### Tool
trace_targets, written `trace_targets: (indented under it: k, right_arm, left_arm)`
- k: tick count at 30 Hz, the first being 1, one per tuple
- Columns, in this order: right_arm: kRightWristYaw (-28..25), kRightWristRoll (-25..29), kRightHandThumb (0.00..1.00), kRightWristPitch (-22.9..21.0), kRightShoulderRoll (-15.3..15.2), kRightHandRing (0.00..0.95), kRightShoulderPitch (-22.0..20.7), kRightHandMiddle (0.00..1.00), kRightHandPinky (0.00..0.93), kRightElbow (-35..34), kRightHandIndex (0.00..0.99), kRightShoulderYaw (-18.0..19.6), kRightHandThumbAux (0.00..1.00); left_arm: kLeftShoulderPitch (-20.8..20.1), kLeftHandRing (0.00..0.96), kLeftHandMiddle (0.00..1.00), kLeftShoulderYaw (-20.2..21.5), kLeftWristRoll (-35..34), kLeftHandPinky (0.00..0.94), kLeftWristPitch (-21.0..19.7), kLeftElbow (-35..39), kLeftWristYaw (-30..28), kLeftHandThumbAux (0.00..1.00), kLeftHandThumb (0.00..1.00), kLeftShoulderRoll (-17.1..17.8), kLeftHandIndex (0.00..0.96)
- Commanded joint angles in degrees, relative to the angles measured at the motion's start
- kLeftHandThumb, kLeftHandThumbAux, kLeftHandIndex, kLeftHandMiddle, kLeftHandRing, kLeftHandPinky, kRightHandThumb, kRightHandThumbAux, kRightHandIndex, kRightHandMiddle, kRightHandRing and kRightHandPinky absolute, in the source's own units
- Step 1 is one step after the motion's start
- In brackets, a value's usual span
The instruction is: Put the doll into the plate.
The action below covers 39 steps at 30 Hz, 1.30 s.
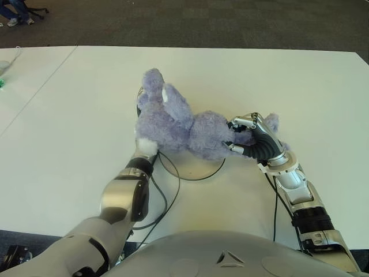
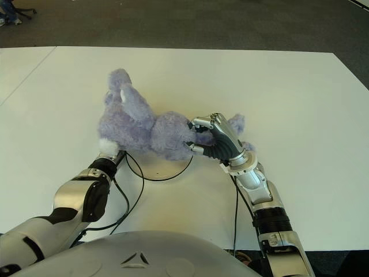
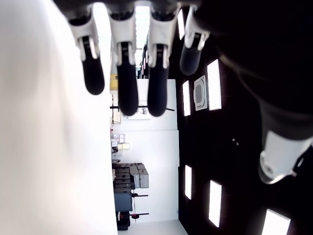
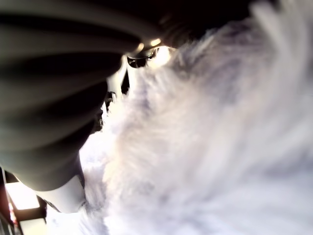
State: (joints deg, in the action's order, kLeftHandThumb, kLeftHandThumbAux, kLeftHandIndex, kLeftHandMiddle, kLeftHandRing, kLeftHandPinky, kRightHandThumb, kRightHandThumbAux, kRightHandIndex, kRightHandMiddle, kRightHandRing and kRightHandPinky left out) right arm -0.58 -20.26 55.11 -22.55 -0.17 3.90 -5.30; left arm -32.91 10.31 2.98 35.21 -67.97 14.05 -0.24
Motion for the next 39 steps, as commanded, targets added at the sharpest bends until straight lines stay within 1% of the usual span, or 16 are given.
trace_targets:
  k: [1,3,10,11,12,13,14,15,16,17,18,20,23,26,31,39]
  right_arm:
    - [-8.2,3.9,0.683,-5.1,-5.3,0.877,0.1,0.868,0.861,-1.8,0.436,-2.1,0.724]
    - [-10.3,4.7,0.681,-6.7,-6.2,0.88,-0.3,0.87,0.866,-1.5,0.435,-2.7,0.725]
    - [-14.8,8.3,0.683,-11.9,-6.1,0.85,0.2,0.842,0.828,-2.8,0.436,-4.1,0.723]
    - [-15.6,9.1,0.684,-12.8,-5.9,0.813,0.5,0.808,0.803,-2.7,0.432,-4.6,0.723]
    - [-16.1,9.6,0.681,-13.4,-5.6,0.734,0.7,0.741,0.715,-2.5,0.429,-5.0,0.723]
    - [-16.4,10.0,0.681,-13.8,-5.3,0.721,1.1,0.729,0.7,-2.1,0.429,-5.4,0.723]
    - [-16.6,10.1,0.674,-14.0,-5.1,0.599,1.4,0.591,0.59,-1.7,0.42,-5.6,0.725]
    - [-17.0,10.5,0.673,-14.5,-5.1,0.568,1.9,0.556,0.561,-1.5,0.418,-5.6,0.725]
    - [-17.2,10.9,0.427,-15.0,-5.1,0.397,2.3,0.397,0.391,-1.5,0.284,-5.6,0.653]
    - [-17.6,11.1,0.22,-15.8,-5.2,0.262,2.6,0.273,0.257,-1.8,0.18,-5.5,0.604]
    - [-17.8,11.3,0.124,-16.4,-5.3,0.107,2.7,0.133,0.081,-2.0,0.052,-5.3,0.55]
    - [-18.2,11.4,0.084,-17.3,-5.4,0.027,2.8,0.058,0.012,-2.6,0.007,-5.1,0.517]
    - [-19.0,10.9,0.062,-17.8,-5.7,0.001,2.6,0.005,0.0,-2.0,0.0,-5.1,0.461]
    - [-20.1,10.6,0.061,-18.5,-6.4,0.0,1.7,0.0,0.0,-1.5,0.0,-5.1,0.4]
    - [-21.6,10.7,0.075,-19.8,-6.9,0.0,1.7,0.0,0.0,-2.1,0.0,-5.1,0.367]
    - [-23.1,11.8,0.091,-21.1,-6.9,0.0,1.4,0.0,0.0,-1.9,0.0,-5.0,0.327]
  left_arm:
    - [12.2,0.36,0.367,0.2,0.3,0.313,-7.6,-9.4,0.4,0.612,0.0,-3.8,0.176]
    - [12.2,0.356,0.359,0.2,0.3,0.3,-7.6,-9.4,0.3,0.612,0.0,-3.8,0.175]
    - [12.3,0.345,0.353,0.0,0.5,0.277,-7.7,-9.4,0.5,0.596,0.0,-3.7,0.169]
    - [12.3,0.347,0.357,0.0,0.6,0.277,-7.7,-9.4,0.6,0.596,0.0,-3.6,0.169]
    - [12.3,0.349,0.359,-0.1,0.6,0.277,-7.7,-9.4,0.6,0.598,0.0,-3.6,0.169]
    - [12.3,0.349,0.359,-0.1,0.7,0.277,-7.7,-9.4,0.7,0.599,0.0,-3.6,0.169]
    - [12.3,0.351,0.36,-0.1,0.7,0.291,-7.7,-9.4,0.7,0.606,0.0,-3.6,0.17]
    - [12.3,0.352,0.361,-0.1,0.7,0.294,-7.7,-9.4,0.7,0.607,0.0,-3.6,0.17]
    - [12.3,0.355,0.362,-0.1,0.7,0.304,-7.7,-9.4,0.8,0.617,0.0,-3.6,0.172]
    - [12.2,0.357,0.364,-0.1,0.7,0.311,-7.7,-9.4,0.8,0.624,0.0,-3.6,0.173]
    - [12.2,0.36,0.367,-0.1,0.7,0.31,-7.7,-9.4,0.9,0.643,0.0,-3.6,0.176]
    - [12.2,0.362,0.368,-0.1,0.8,0.307,-7.7,-9.4,0.9,0.656,0.0,-3.6,0.178]
    - [12.1,0.362,0.366,-0.1,0.8,0.3,-7.8,-9.4,1.0,0.655,0.0,-3.6,0.175]
    - [12.2,0.357,0.363,-0.1,0.8,0.281,-7.8,-9.4,1.0,0.643,0.0,-3.6,0.168]
    - [12.2,0.355,0.361,-0.1,0.8,0.296,-7.7,-9.4,0.8,0.638,0.0,-3.6,0.165]
    - [12.3,0.345,0.352,-0.2,1.0,0.276,-8.0,-9.4,0.6,0.613,0.0,-3.6,0.155]
